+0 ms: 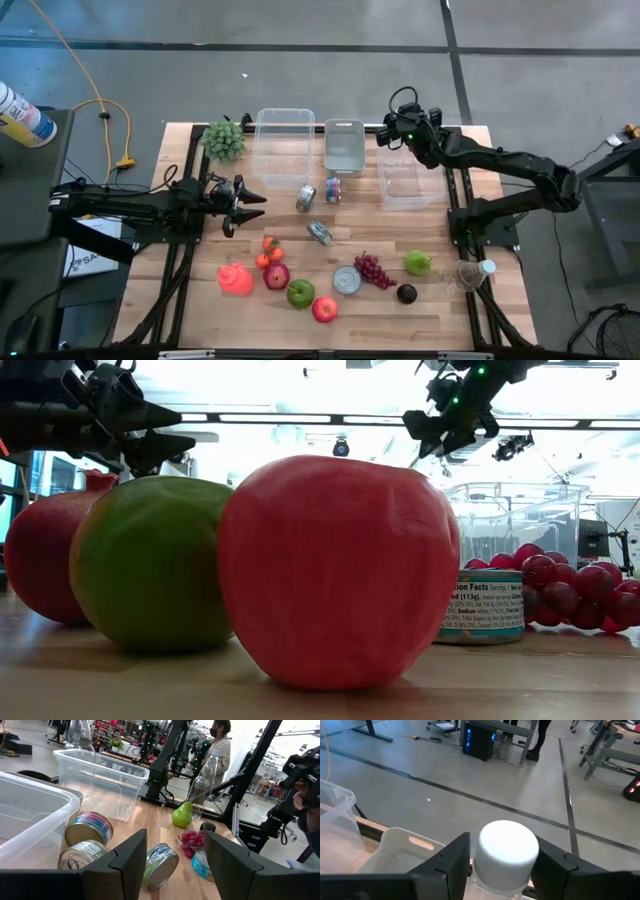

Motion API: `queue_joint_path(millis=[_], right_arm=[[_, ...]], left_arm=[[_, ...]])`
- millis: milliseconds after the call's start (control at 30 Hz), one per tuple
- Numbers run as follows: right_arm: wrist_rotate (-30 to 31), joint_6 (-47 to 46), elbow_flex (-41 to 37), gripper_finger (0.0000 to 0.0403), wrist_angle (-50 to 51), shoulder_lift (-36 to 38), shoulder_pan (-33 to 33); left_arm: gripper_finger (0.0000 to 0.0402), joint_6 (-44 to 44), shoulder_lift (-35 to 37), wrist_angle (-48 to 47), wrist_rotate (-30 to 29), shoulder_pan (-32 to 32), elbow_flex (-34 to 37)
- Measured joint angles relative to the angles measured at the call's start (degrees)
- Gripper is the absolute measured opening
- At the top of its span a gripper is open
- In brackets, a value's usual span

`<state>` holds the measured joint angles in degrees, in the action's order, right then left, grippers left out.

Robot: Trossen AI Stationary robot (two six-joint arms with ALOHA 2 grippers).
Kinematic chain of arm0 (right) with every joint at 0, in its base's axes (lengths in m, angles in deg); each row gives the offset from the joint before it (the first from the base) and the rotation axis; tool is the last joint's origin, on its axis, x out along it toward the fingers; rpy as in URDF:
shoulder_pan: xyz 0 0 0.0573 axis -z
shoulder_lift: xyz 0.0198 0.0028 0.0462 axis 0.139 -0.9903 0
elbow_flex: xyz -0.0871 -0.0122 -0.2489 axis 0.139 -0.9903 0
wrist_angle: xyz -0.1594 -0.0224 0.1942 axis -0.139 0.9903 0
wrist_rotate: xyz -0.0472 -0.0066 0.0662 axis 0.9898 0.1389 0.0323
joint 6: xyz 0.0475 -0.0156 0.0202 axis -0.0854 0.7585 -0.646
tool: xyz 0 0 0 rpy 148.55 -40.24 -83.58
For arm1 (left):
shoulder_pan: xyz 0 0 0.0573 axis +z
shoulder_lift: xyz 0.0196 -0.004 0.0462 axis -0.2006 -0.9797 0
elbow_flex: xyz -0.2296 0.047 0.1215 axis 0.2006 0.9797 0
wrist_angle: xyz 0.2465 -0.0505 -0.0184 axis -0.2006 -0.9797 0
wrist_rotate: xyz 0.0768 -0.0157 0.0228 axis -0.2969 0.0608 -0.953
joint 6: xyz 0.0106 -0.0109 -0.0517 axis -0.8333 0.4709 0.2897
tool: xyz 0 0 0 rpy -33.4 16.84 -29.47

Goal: Pick & Place Food Item
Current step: Put the left transparent water bottle into the right transparent bin

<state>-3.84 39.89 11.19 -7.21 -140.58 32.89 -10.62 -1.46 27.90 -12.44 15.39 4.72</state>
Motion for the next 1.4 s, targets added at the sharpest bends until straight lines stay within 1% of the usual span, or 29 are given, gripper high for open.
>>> queue_joint_path(millis=[100,267,400,767,867,967,1167,1267,1400], right_arm=[[-0.02,-0.46,0.0,0.0171,0.02,0.0,-0.04],[-1.87,-0.24,0.0,0.0171,0.04,0.0,-0.26],[-0.81,-1.52,0.0,0.0171,0.16,0.0,-0.26],[-1.17,-1.18,0.0,0.0172,0.55,0.0,-0.26],[-2.66,1.13,0.0,0.0172,0.85,0.0,-0.26],[-4.5,0.91,0.0,0.0172,0.9,0.0,-0.26],[-4.48,1.76,0.0,0.0173,1.48,0.0,-0.26],[-4.39,2.02,0.0,0.0182,2.3,0.0,-0.26],[-3.97,1.23,0.0,0.0213,3.06,0.0,-0.26]], left_arm=[[0.0191,0.02,-0.01,0.0,0.0,0.02,0.0],[0.0191,0.04,0.0,0.04,0.0,0.02,0.0],[0.0191,0.07,-0.01,0.04,0.0,0.01,0.0],[0.0191,0.22,0.0,0.07,0.0,0.02,0.0],[0.0191,0.22,0.0,0.07,0.0,0.02,0.0],[0.0191,0.22,-0.02,0.07,0.0,0.01,0.0],[0.0191,0.2,0.0,0.05,0.0,0.02,0.0],[0.0191,0.18,0.0,0.04,0.0,0.0,0.0],[0.0191,0.15,0.0,0.04,0.0,0.02,0.0]])
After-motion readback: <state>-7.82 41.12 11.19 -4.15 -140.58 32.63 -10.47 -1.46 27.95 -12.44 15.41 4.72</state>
